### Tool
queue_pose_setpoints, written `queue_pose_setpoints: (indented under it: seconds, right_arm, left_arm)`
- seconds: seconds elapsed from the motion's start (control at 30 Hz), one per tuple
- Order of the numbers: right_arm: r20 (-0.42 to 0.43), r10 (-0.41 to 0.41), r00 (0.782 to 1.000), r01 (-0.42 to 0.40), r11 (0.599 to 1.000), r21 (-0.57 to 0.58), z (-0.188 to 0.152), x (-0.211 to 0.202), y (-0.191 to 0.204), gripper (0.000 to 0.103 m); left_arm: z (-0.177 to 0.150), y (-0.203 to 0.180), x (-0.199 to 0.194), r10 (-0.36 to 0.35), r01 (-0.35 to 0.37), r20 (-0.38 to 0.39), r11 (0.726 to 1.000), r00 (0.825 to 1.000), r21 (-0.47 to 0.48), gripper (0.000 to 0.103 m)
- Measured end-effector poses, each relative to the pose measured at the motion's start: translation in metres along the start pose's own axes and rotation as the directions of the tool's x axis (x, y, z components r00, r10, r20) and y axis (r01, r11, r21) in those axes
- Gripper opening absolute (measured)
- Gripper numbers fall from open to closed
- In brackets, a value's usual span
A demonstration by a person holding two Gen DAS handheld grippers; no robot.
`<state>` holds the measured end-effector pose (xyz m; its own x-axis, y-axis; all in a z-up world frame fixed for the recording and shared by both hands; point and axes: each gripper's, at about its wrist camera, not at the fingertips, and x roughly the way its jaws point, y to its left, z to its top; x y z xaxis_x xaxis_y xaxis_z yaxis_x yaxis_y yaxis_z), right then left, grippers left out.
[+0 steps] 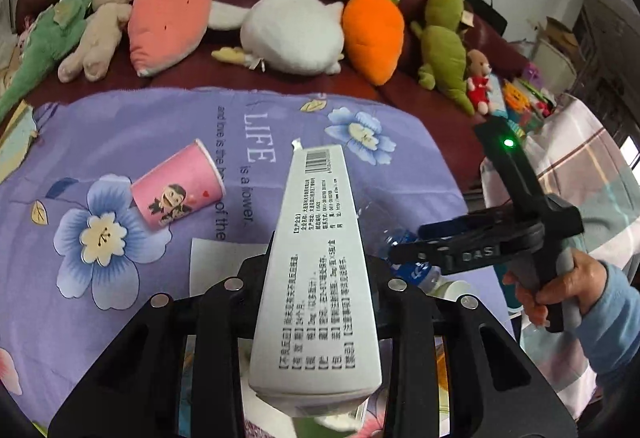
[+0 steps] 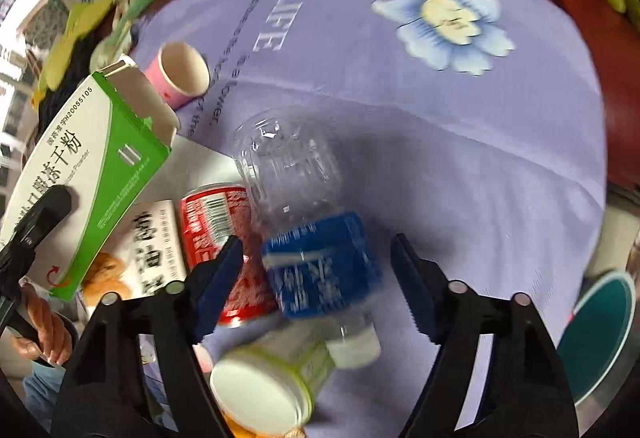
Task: Collect trash
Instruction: 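Grasp the clear blue-label water bottle with the right gripper while the left holds the box, then carry the bottle over the teal wastebasket and open the right gripper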
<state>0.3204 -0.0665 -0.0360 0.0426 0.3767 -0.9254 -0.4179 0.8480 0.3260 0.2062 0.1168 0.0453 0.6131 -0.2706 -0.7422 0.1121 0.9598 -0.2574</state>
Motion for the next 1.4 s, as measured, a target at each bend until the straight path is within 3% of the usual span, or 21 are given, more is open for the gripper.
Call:
queue_pose_setpoints:
  seconds: [0.13, 0.27, 0.67, 0.87, 1.03, 1.17, 1.4]
  right_arm:
    - [-0.036, 0.020, 0.999, -0.020, 1.000, -0.020, 0.005, 0.020, 0.003, 0.068]
    - [-0.009, 0.010, 1.000, -0.010, 0.999, -0.039, 0.003, 0.021, 0.006, 0.064]
    - [0.171, 0.026, 0.985, -0.045, 0.993, 0.111, -0.028, -0.052, -0.046, 0.064]
    - [0.248, -0.014, 0.969, -0.040, 0.976, 0.213, -0.077, -0.101, -0.095, 0.064]
    - [0.291, -0.115, 0.950, 0.013, 0.944, 0.329, -0.134, -0.137, -0.151, 0.064]
    - [0.274, -0.196, 0.942, 0.053, 0.890, 0.453, -0.185, -0.151, -0.211, 0.064]
    - [0.214, -0.242, 0.946, 0.074, 0.809, 0.584, -0.241, -0.135, -0.286, 0.064]
  left_arm:
    - [-0.007, 0.009, 0.012, 0.007, -0.007, -0.026, 1.000, 1.000, -0.014, 0.033]
    - [-0.005, 0.011, 0.012, 0.012, -0.013, -0.017, 1.000, 1.000, -0.025, 0.032]
    - [0.009, -0.036, -0.013, -0.003, 0.002, 0.045, 1.000, 0.999, 0.024, 0.032]
    - [0.015, -0.109, -0.006, -0.080, 0.075, 0.041, 0.989, 0.996, 0.127, 0.032]
    - [0.006, -0.183, 0.020, -0.160, 0.160, -0.019, 0.962, 0.987, 0.222, 0.032]
    - [-0.009, -0.240, 0.051, -0.211, 0.229, -0.093, 0.935, 0.973, 0.269, 0.032]
    - [-0.038, -0.318, 0.114, -0.198, 0.271, -0.230, 0.898, 0.953, 0.347, 0.032]
